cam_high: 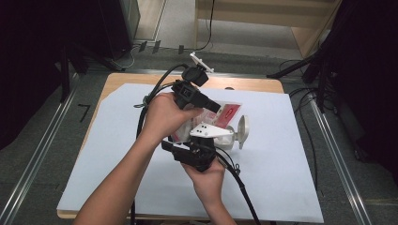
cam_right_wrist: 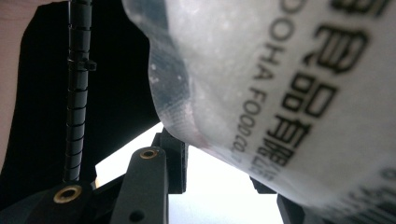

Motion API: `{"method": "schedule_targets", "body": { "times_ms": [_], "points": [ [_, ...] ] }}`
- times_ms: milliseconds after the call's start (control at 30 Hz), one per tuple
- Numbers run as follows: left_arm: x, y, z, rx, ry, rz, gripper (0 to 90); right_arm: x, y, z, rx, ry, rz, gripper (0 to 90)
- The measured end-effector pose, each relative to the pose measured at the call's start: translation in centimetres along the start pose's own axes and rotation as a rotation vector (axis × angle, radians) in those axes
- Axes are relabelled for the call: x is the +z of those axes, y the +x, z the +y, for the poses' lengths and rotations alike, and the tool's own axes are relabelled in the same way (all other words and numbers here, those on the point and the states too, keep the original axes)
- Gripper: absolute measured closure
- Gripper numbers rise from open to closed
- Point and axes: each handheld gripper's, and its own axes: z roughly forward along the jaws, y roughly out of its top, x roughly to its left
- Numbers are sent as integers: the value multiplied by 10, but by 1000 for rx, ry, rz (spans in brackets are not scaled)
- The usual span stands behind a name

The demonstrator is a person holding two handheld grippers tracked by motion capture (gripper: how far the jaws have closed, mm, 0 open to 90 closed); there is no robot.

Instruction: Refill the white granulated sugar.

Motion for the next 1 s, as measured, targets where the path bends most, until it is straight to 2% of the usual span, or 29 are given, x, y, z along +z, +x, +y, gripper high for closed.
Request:
{"method": "schedule_targets", "body": {
  "times_ms": [267,1000],
  "points": [
    [-1,1,2,0,-2,19,860,2,-2,3,1,-1,8,648],
    [1,2,8,-5,7,39,860,3,-8,7,27,-3,28,649]
  ]
}}
